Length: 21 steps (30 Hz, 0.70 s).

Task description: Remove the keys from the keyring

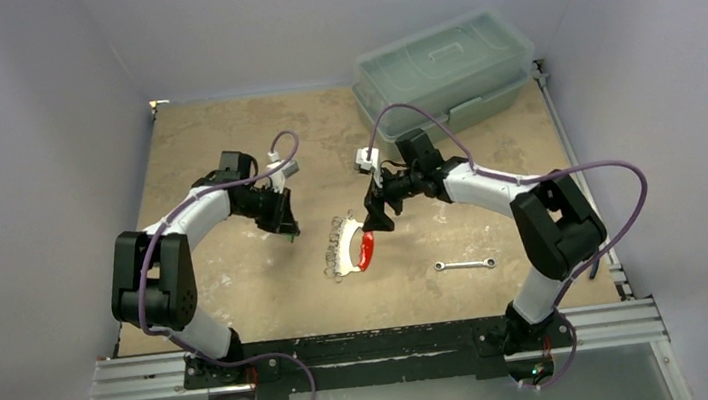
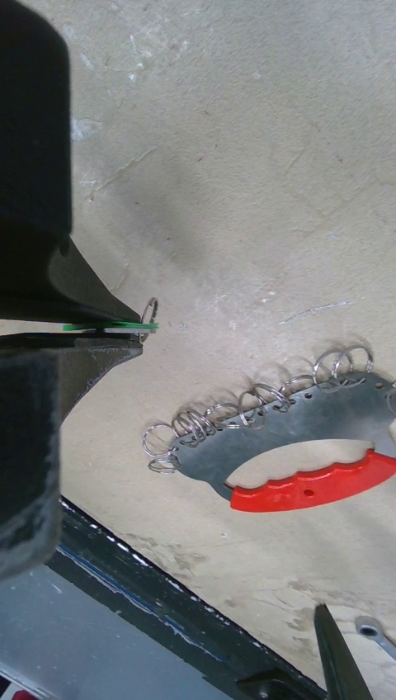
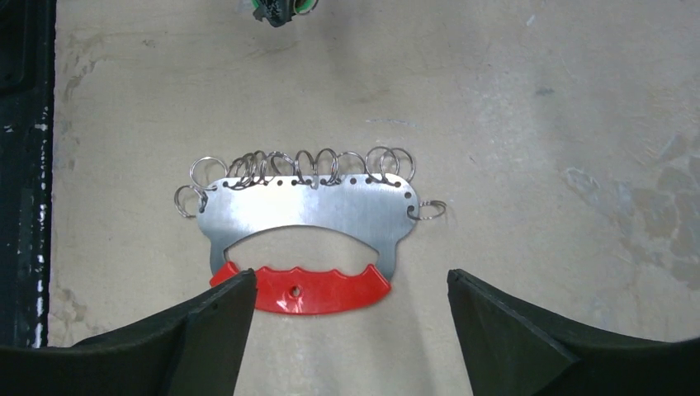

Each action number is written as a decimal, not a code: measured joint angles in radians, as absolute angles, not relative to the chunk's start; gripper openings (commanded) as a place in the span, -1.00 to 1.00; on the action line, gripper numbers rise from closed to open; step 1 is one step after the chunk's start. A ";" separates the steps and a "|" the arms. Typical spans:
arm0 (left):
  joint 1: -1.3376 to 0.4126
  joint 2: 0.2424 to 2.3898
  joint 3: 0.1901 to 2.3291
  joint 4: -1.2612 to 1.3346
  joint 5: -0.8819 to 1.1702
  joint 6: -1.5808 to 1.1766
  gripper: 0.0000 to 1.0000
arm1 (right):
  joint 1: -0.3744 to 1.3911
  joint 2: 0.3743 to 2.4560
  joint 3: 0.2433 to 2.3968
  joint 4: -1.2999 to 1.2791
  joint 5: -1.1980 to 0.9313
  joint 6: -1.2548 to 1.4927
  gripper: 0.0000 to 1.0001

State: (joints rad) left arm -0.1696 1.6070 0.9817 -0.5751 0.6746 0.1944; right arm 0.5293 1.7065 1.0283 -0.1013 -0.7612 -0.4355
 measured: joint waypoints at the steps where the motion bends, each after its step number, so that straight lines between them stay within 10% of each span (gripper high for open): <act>1: -0.170 1.607 0.982 -0.583 0.671 0.206 -1.00 | 0.524 1.697 1.028 -0.117 -0.760 -0.441 0.90; 21: -0.264 1.669 0.939 -0.575 0.684 0.128 -1.00 | 0.518 1.628 1.065 -0.304 -0.732 -0.552 0.98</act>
State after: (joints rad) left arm -0.2642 1.6691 0.9390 -0.5747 0.6838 0.1284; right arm 0.5179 1.6283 1.0653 -0.3042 -0.7319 -0.5518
